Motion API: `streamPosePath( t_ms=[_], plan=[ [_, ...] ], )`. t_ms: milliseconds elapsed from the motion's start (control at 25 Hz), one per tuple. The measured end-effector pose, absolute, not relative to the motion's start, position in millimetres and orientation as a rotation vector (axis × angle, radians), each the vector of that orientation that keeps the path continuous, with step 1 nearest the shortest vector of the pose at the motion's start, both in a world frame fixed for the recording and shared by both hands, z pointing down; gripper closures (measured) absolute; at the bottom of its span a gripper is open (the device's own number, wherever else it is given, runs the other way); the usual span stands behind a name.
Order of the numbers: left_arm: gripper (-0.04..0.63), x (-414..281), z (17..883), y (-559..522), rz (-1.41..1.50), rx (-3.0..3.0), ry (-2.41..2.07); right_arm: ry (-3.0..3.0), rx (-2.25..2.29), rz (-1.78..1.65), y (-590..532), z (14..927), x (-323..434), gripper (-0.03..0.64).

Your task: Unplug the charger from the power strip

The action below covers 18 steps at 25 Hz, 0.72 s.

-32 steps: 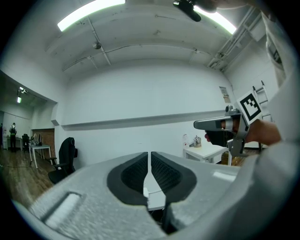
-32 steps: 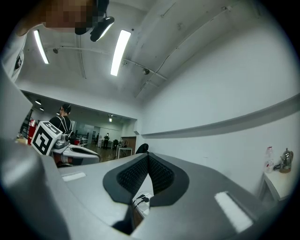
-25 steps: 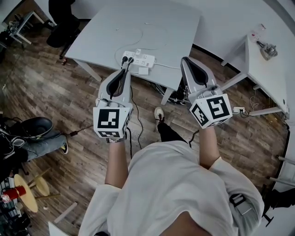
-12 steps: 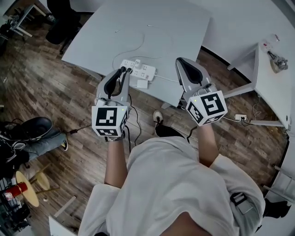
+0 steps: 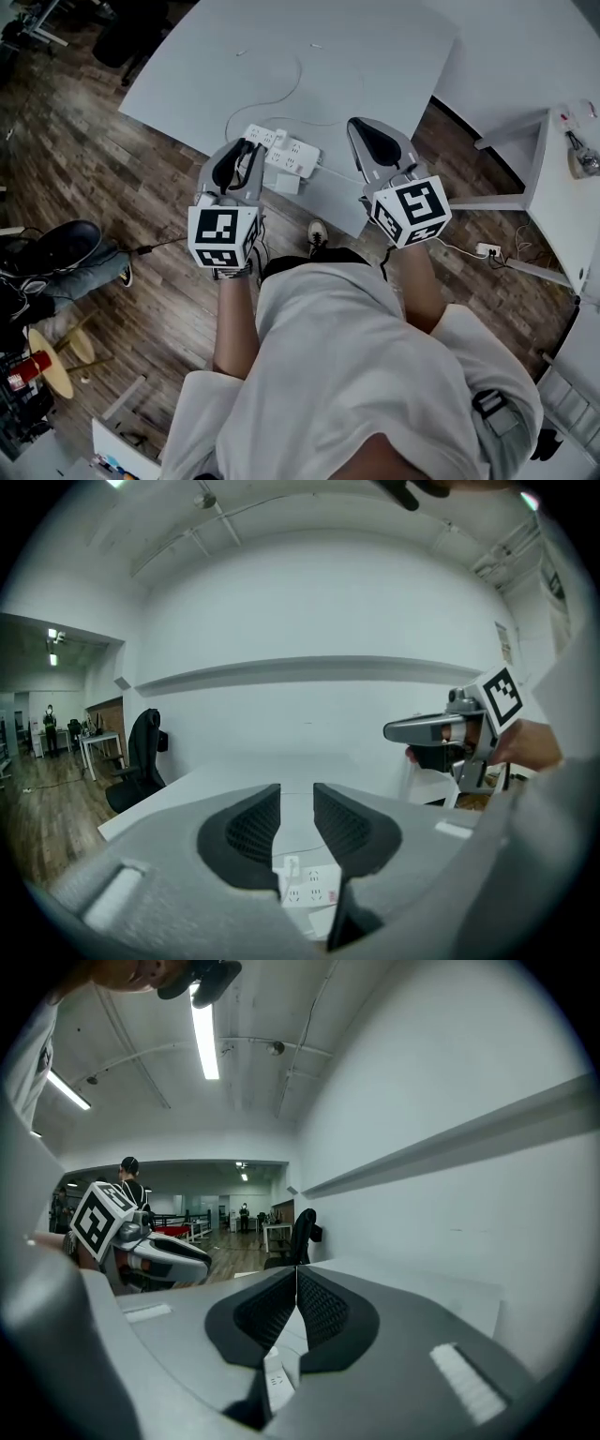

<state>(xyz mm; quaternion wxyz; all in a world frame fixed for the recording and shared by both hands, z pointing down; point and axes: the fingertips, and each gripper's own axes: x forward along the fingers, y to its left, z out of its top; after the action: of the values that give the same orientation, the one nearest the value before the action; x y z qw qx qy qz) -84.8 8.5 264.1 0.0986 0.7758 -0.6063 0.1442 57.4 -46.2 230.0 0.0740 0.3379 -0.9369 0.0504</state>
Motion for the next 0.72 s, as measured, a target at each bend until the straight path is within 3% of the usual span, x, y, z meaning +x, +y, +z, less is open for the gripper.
streamPosePath(
  t_ms=[720],
  plan=[
    [0.417,-88,404,-46,0.637,2.076,-1.464,-2.524,0.74,0.414,-105,410,-6,0.589]
  ],
)
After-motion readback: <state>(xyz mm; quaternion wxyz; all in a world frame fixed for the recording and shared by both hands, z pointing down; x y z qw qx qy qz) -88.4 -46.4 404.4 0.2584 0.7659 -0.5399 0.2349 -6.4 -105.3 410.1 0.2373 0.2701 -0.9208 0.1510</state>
